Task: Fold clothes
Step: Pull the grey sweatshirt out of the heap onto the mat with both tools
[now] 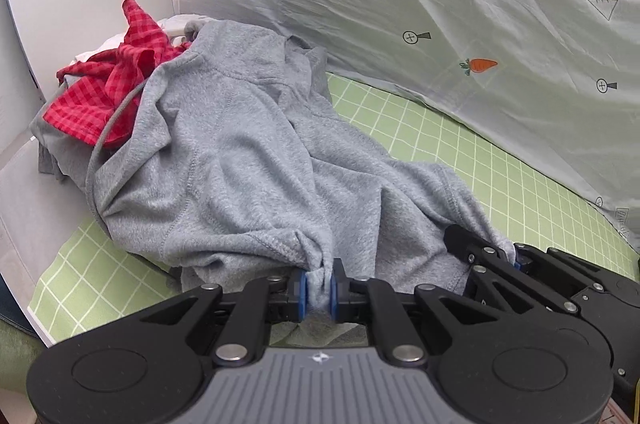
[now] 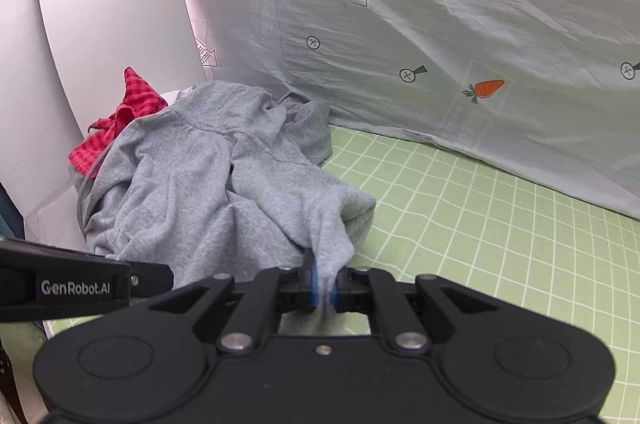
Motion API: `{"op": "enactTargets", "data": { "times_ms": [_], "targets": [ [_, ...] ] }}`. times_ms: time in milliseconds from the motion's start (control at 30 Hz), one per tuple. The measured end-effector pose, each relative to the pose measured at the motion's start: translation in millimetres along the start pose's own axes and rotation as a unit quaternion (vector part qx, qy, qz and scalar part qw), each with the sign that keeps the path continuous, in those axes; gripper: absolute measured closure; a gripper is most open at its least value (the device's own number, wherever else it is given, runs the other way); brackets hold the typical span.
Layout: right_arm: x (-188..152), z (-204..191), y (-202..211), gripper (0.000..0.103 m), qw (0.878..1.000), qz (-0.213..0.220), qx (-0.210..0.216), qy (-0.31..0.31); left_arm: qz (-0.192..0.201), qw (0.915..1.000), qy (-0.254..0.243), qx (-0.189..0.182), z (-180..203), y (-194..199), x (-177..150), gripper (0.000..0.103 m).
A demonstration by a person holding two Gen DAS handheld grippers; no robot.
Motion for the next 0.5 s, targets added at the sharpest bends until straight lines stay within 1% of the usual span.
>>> {"op": "enactTargets", "data": {
  "times_ms": [133, 200, 267, 367, 433, 500],
  "targets": [
    [1.8, 27.0, 25.8, 0.097, 1.000, 0.010, -0.002, -0.003, 0.007, 0.9999, -0.006, -0.006, 33.5, 14.8, -10.5, 0.092],
    [1.8, 43.7, 37.0, 0.097, 1.000, 0.015, -0.010, -0.008, 0.006, 0.9998, -0.009, -0.016, 52.2, 20.4, -17.8, 0.092],
    [1.1, 63.4, 47.5, 0.097, 0.999, 0.020, -0.023, -0.012, 0.001, 0.9993, -0.009, -0.037, 70.0, 24.6, -27.3, 0.092],
    [-1.8, 99.0, 62.8, 0.097, 0.998, 0.022, -0.054, -0.021, -0.017, 0.9969, -0.018, -0.074, 102.4, 27.8, -45.2, 0.092],
    [-7.3, 123.1, 69.2, 0.097, 0.997, 0.018, -0.075, -0.031, -0.030, 0.9944, -0.023, -0.099, 123.2, 26.4, -55.6, 0.091],
    [-17.0, 146.5, 72.2, 0.096, 0.994, 0.003, -0.101, -0.039, -0.044, 0.9913, -0.027, -0.121, 141.7, 23.1, -64.5, 0.090]
  ]
}}
Point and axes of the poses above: each gripper's, at about its wrist camera, not at the fingertips, and y roughly against the way its jaws point, z to its right, x to its top, the point moved 9 cm from there along -y, roughly the way its jaws point, and after that the axes turned 12 degrees about z, right-handed, at the moved point
